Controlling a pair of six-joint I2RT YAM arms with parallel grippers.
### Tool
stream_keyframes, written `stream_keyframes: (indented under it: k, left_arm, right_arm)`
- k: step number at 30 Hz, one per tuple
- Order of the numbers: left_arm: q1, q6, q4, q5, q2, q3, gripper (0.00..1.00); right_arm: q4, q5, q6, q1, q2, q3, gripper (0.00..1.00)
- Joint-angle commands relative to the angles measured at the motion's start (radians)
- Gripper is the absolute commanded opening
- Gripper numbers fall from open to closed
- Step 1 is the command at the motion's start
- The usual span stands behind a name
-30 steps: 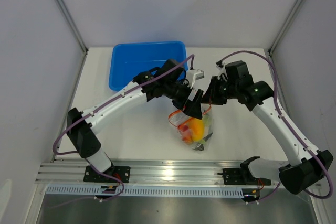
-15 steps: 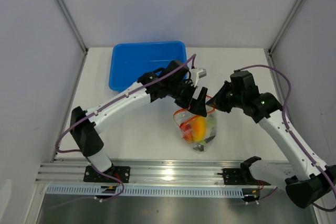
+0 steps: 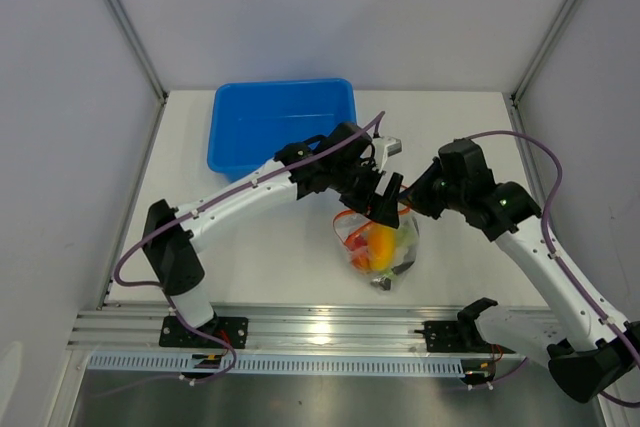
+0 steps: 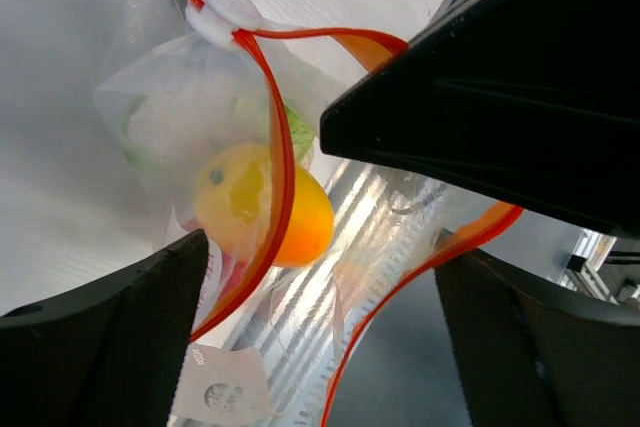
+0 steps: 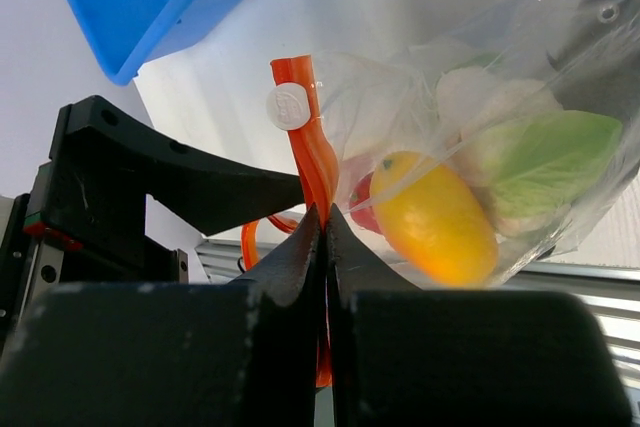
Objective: Place the food in the zip-top bag and seal the zipper
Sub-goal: Adjust the zipper food storage bag at the center of the board.
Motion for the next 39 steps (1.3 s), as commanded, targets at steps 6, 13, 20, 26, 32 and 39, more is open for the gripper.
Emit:
stream_keyframes:
  k: [6, 13, 20, 26, 32, 39]
  left_arm:
    - [-0.005, -0.002, -0.029, -0.069, 0.049, 0.067, 0.41]
    - [0.001, 0.021, -0.046, -0.077, 0.055, 0.067, 0.01]
    - [0.025, 0.079, -0.035, -0.022, 0.006, 0.018, 0.00]
    - [0.068, 0.205, -0.011, 0.118, -0.072, -0.046, 0.01]
    - [0.097, 0.371, -0.064, 0.317, -0.115, -0.057, 0.01]
    - [0.105, 0.481, -0.175, 0.421, -0.159, -0.025, 0.00]
  right_arm:
    - [0.050, 0.035, 0.021, 0.019, -0.016, 0.000, 0.12]
    - [0.041, 0.013, -0.093, 0.015, 0.016, 0.047, 0.46]
    - [-0.007, -0.074, -0.309, -0.086, 0.047, 0.137, 0.79]
    - [0.016, -0.287, -0.449, -0.257, 0.044, 0.100, 0.78]
    - [0.203, -0.496, -0.558, -0.306, 0.001, -0.035, 0.78]
    - [0.480, -0.706, -0.600, -0.320, -0.019, -0.190, 0.77]
